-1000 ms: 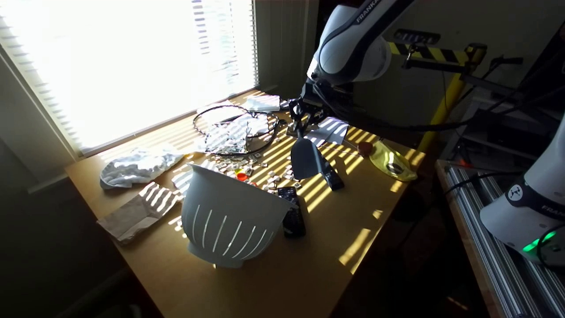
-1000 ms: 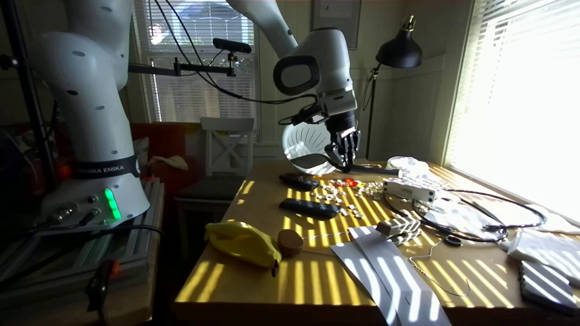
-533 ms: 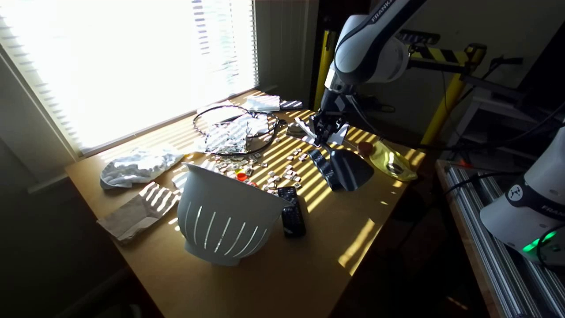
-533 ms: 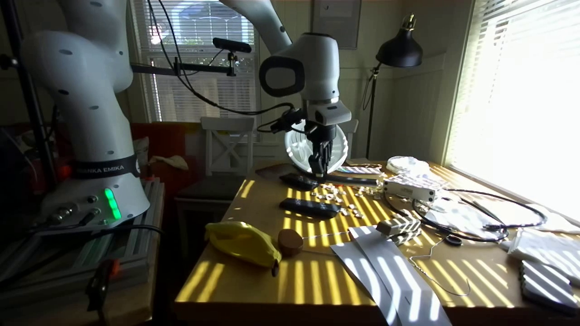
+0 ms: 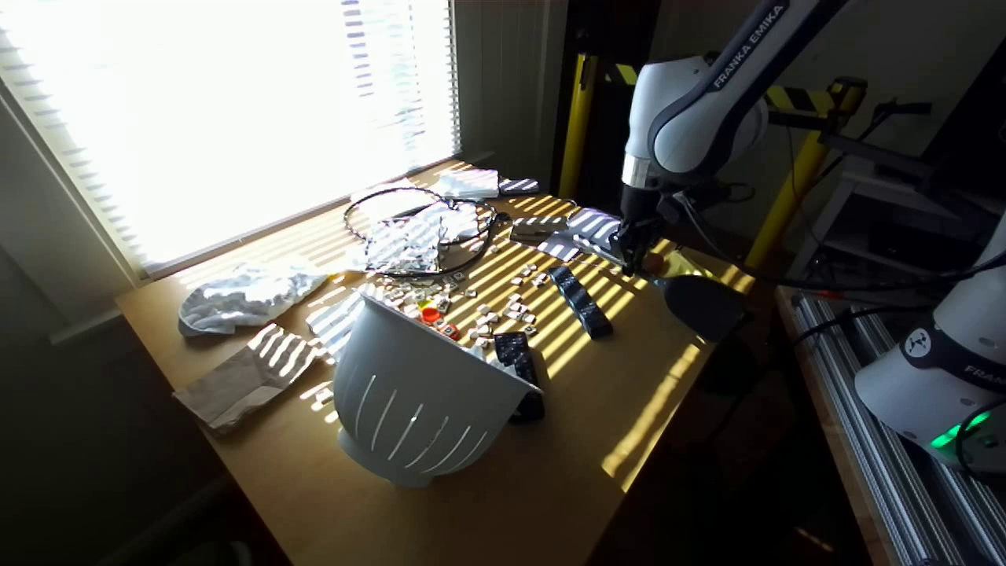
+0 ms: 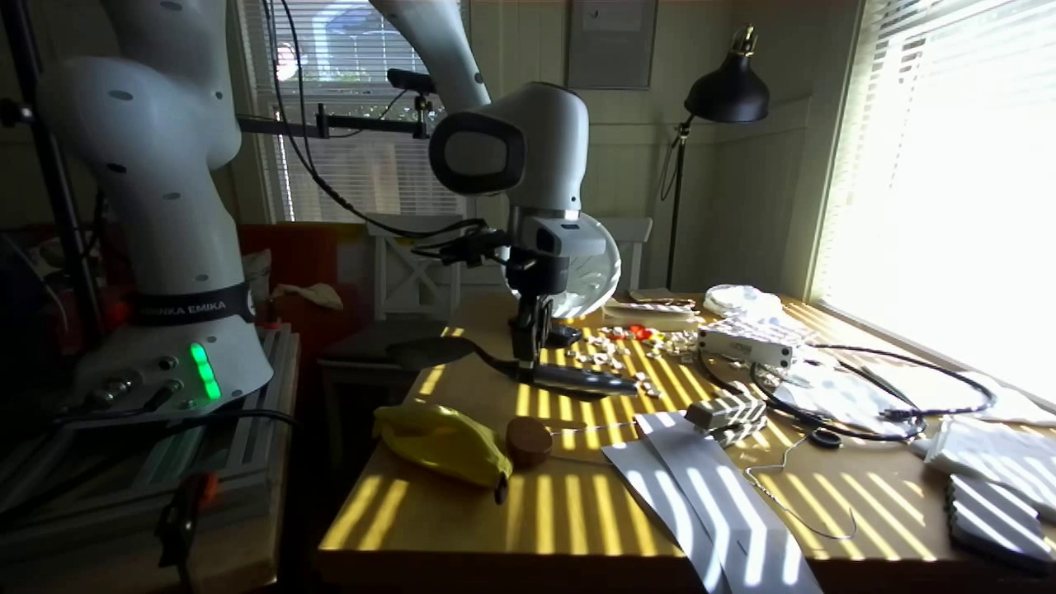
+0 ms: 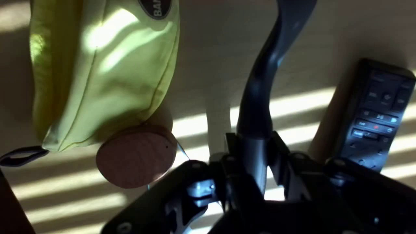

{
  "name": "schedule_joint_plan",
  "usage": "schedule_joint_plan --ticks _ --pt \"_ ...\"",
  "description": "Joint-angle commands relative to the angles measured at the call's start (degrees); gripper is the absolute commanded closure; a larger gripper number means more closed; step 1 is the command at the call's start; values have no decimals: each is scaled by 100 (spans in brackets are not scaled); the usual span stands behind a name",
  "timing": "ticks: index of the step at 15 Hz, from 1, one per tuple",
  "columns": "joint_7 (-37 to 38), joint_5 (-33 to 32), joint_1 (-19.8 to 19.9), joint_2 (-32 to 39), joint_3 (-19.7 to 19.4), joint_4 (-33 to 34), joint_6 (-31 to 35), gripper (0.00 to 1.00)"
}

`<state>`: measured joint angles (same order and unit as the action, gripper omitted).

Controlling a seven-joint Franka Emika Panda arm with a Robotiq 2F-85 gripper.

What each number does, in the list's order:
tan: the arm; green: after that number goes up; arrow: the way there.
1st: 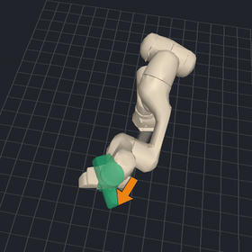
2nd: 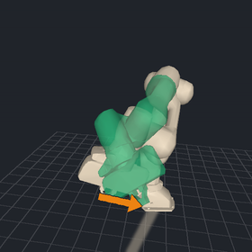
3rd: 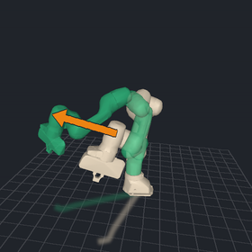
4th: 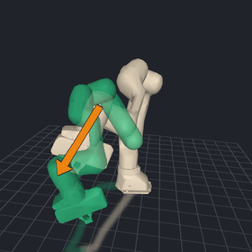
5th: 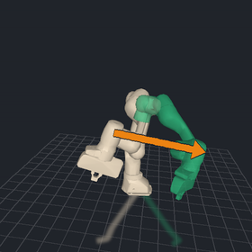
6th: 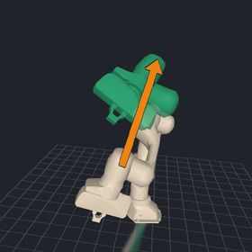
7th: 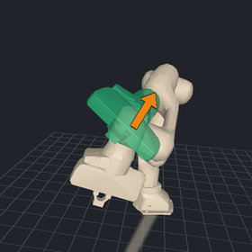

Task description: Move the banana bag, brown object and spatula to the right then place the white colander upright.

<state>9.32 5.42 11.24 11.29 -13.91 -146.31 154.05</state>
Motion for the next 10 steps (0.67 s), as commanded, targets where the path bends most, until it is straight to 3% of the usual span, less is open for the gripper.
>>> schedule_joint_plan --ticks 1,7,8,9,10 --pt "1378 -1147 -422 11 -525 -189 493 93" --pt "2975 -2006 -1128 350 -913 -40 641 93" --pt "3106 -1972 -1190 401 -896 -27 687 86" --pt "3214 -1914 -1243 461 -876 -29 749 85" --pt "3343 -1933 -1325 519 -905 5 753 70"
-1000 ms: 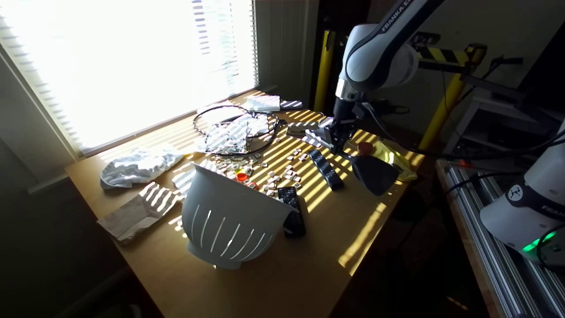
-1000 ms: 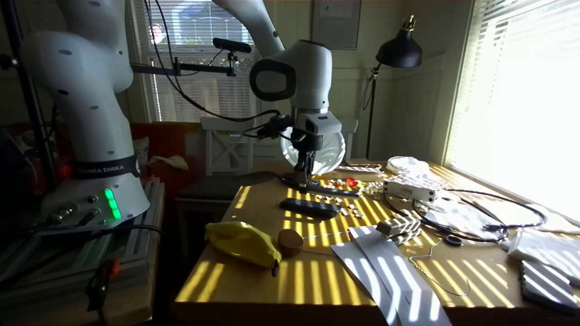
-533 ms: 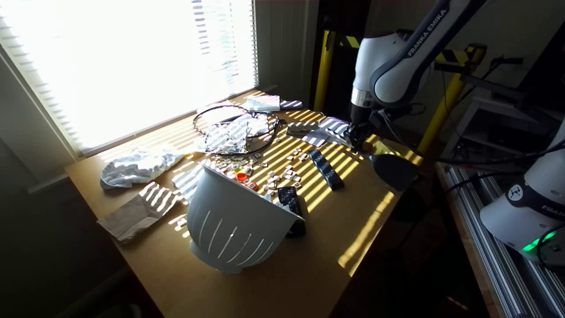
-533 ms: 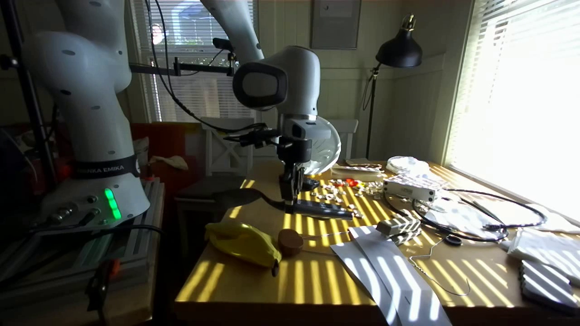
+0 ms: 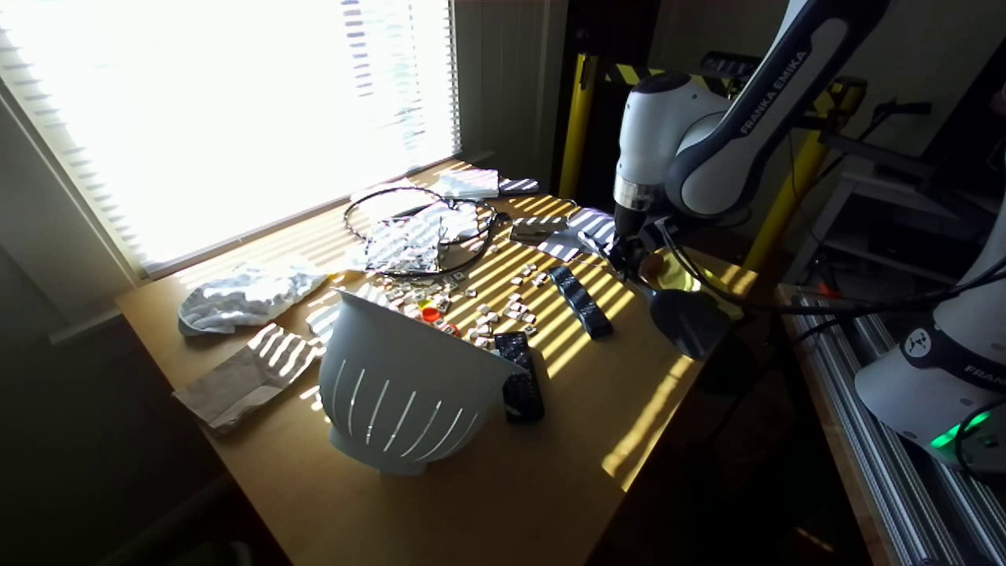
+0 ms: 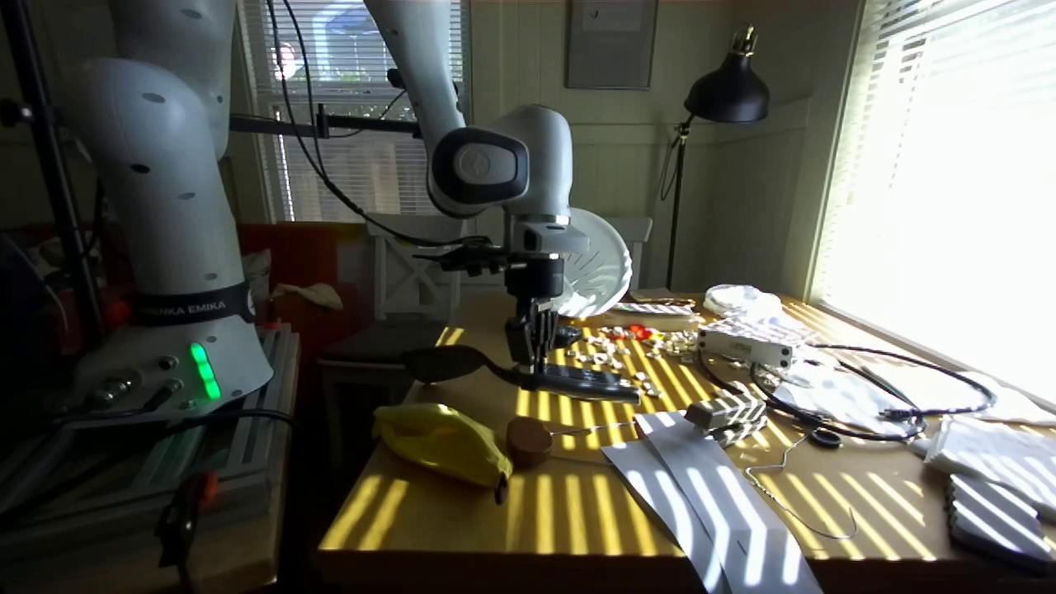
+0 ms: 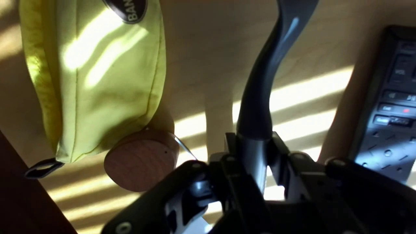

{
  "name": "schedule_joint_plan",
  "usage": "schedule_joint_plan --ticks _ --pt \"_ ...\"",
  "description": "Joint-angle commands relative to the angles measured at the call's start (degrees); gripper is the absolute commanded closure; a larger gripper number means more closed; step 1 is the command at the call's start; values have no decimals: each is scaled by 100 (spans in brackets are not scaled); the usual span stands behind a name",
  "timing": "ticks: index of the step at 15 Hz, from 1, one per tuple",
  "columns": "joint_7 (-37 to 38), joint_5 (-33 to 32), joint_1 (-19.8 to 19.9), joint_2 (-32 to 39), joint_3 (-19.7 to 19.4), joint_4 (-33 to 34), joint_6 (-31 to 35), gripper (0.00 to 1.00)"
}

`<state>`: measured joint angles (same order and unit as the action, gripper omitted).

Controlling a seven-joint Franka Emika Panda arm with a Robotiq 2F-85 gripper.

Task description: Move the banana bag, brown object and spatula to the right then place the white colander upright.

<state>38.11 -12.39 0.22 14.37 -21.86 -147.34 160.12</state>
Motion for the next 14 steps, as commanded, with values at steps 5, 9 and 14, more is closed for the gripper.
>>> schedule_joint_plan --ticks 5,9,14 --pt "628 -52 -403 34 -71 138 60 28" --pt "164 1237 -20 -816 744 138 148 2" --pt "-512 3649 511 -1146 2303 902 -519 0"
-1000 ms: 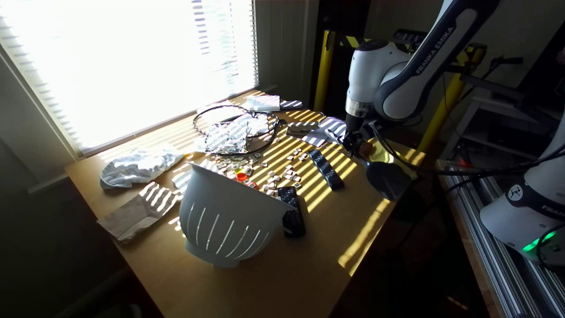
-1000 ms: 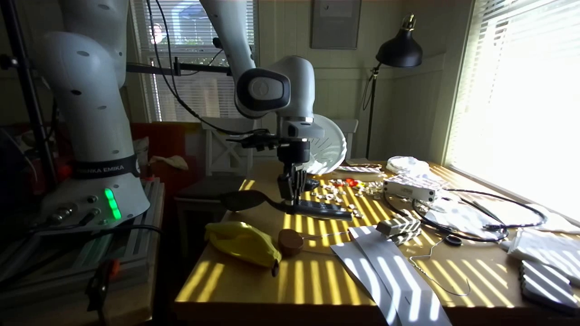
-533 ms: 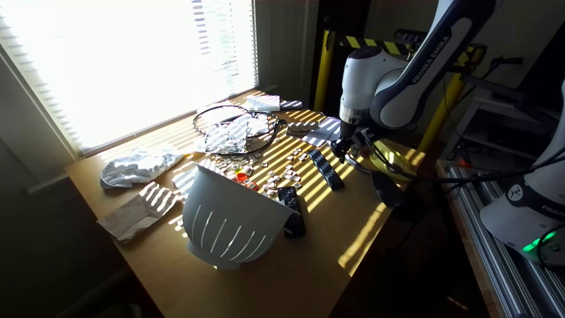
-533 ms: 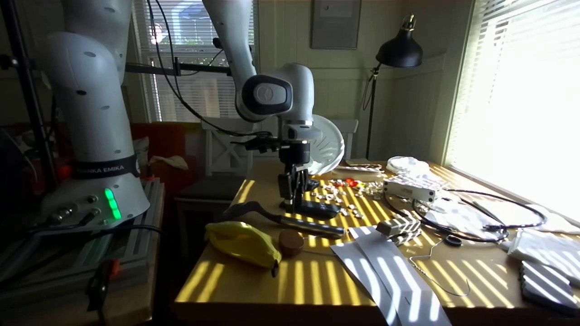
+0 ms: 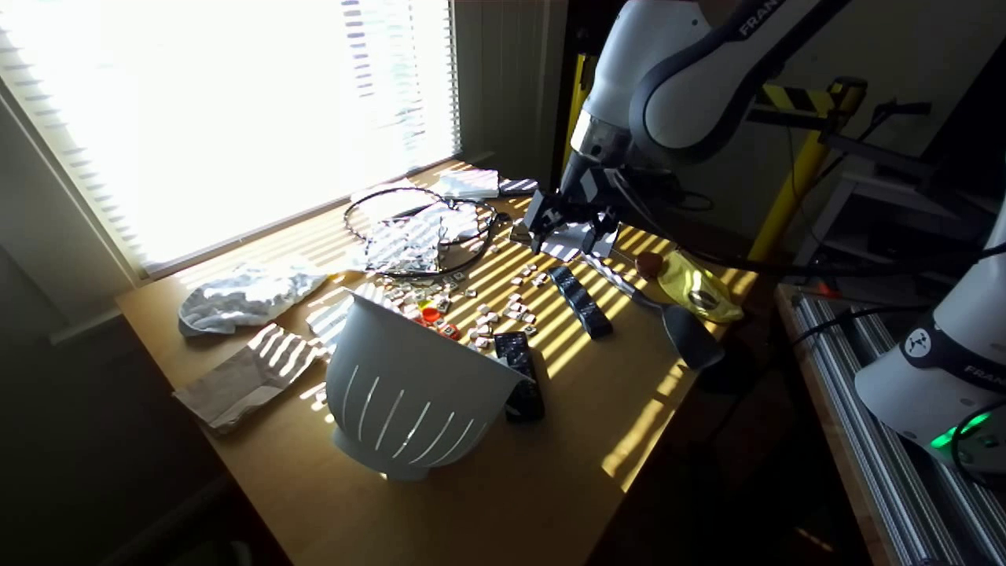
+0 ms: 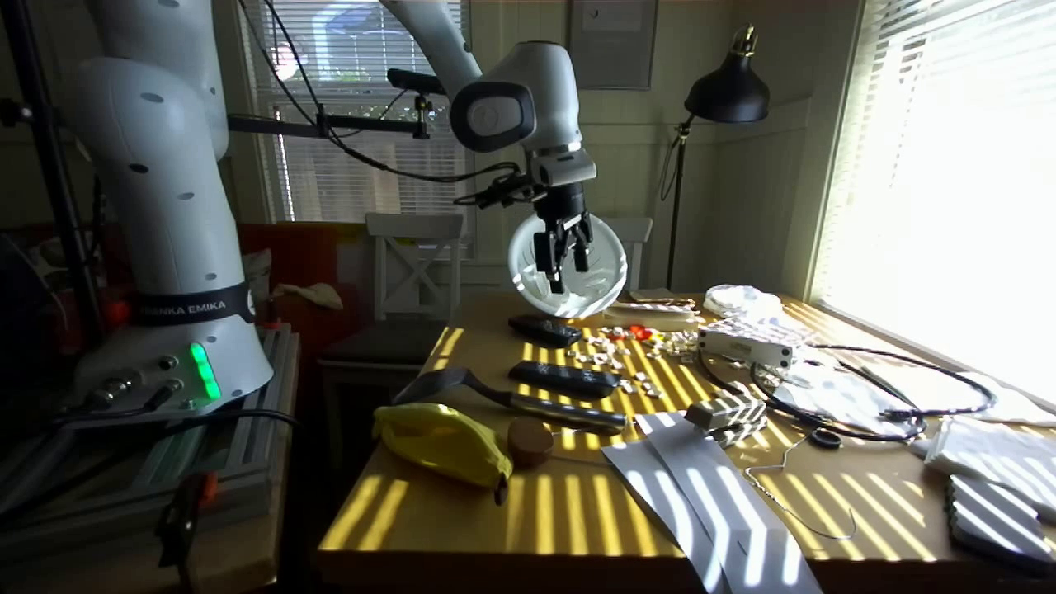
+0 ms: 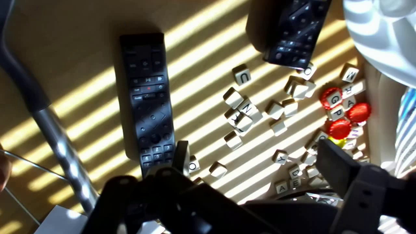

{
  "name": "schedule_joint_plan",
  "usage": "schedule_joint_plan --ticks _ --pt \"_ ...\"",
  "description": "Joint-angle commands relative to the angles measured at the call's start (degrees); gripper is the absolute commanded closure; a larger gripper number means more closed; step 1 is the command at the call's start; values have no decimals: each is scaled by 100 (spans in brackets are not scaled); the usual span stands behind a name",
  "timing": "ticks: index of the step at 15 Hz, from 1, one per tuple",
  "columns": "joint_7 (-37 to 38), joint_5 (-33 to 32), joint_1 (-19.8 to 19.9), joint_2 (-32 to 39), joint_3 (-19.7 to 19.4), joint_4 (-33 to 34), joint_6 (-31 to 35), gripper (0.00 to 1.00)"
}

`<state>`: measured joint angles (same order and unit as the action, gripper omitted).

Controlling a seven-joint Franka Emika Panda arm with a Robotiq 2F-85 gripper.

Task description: Move the banana bag, brown object and spatula to the right then place the white colander upright.

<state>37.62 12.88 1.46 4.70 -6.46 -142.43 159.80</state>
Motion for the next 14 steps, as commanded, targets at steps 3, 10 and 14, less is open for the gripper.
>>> schedule_joint_plan --ticks 3,10,14 --pt "-1378 2499 733 14 1230 1051 -821 0" --pt "-1633 2847 337 6 827 1066 -943 0" --pt "-2543 4068 291 97 883 1149 -1194 0"
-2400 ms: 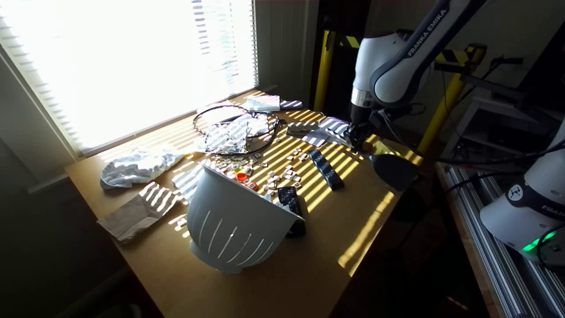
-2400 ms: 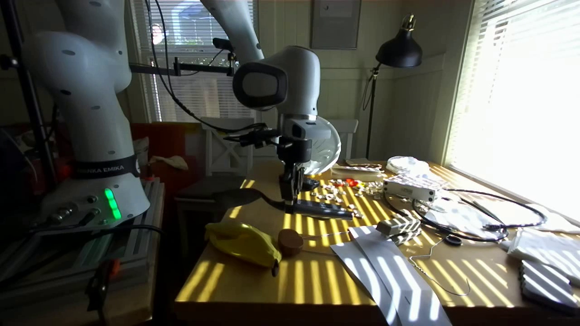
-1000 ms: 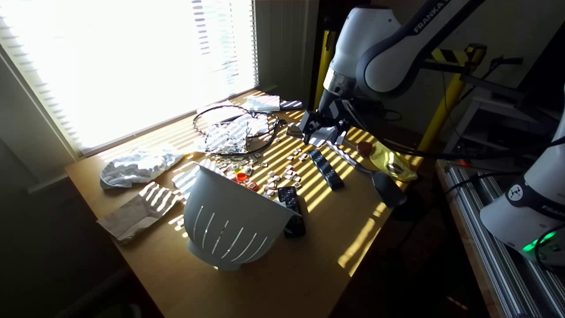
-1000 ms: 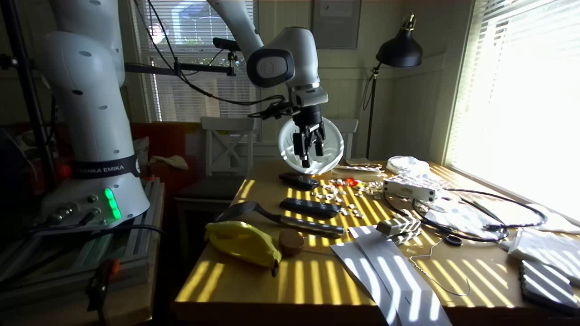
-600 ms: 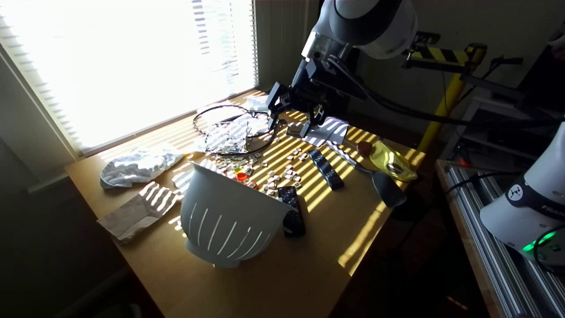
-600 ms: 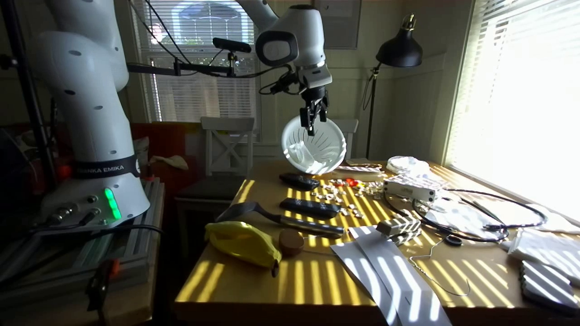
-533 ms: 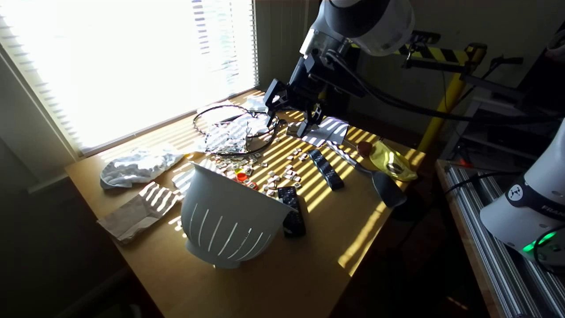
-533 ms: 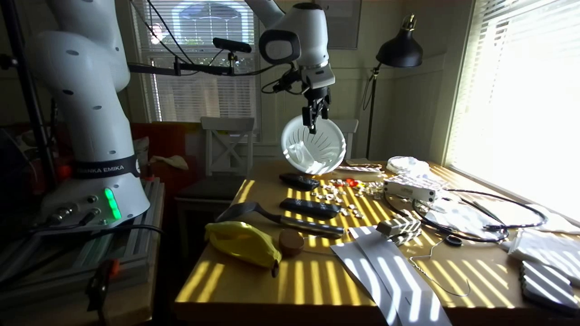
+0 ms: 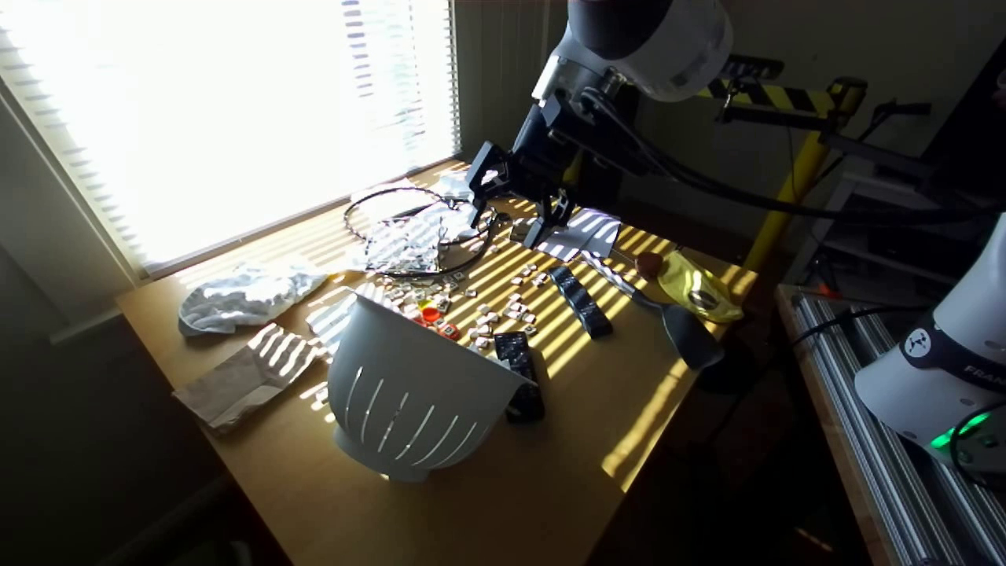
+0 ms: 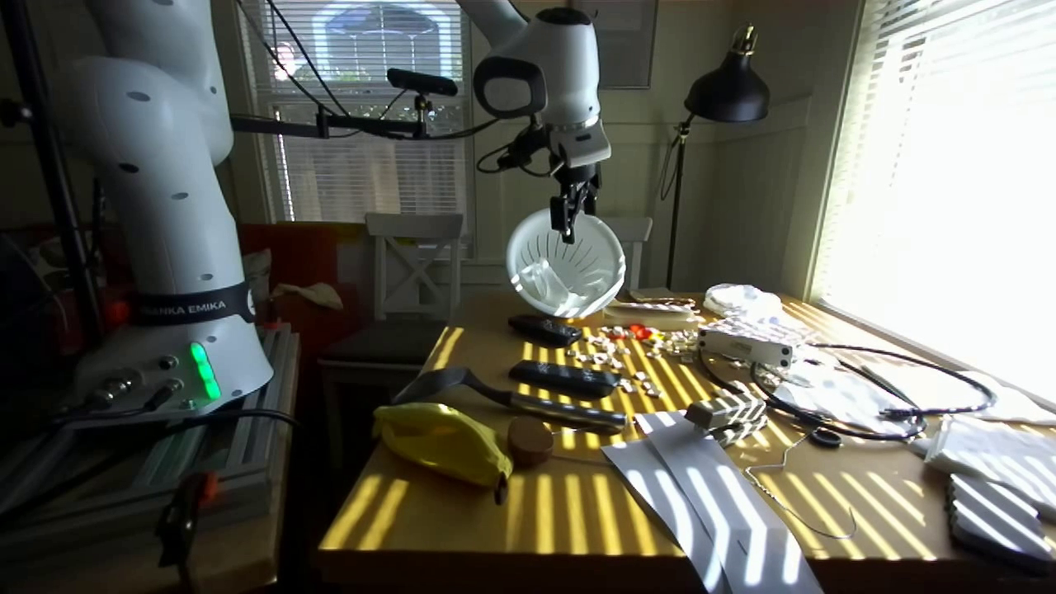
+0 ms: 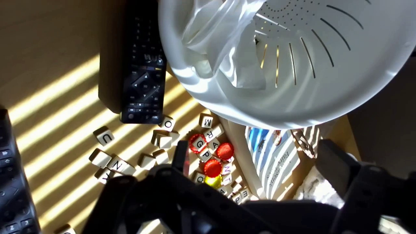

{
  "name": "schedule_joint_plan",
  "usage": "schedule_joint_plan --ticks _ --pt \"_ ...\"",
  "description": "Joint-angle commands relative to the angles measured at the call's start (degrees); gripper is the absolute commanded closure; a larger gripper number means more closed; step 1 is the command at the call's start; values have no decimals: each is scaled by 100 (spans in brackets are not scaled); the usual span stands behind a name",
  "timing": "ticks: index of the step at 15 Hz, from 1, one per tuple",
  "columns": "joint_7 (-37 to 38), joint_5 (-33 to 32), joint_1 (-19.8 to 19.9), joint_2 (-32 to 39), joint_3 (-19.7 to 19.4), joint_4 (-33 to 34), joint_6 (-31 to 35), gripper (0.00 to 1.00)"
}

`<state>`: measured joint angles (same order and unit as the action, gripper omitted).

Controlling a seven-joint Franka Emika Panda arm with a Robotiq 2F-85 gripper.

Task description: Move the banana bag, brown object and spatula to the right then place the white colander upright.

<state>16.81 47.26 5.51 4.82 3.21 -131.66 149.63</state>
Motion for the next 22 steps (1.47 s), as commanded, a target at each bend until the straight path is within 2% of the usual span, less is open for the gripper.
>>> schedule_joint_plan --ticks 1,5,13,22 --pt "-740 989 -141 138 -50 68 -213 0" --pt "-1413 1888 -294 354 13 56 -633 0" --pt "-845 777 -438 725 -303 -395 -1000 0" --pt "-865 898 -796 1219 -104 -85 -572 0"
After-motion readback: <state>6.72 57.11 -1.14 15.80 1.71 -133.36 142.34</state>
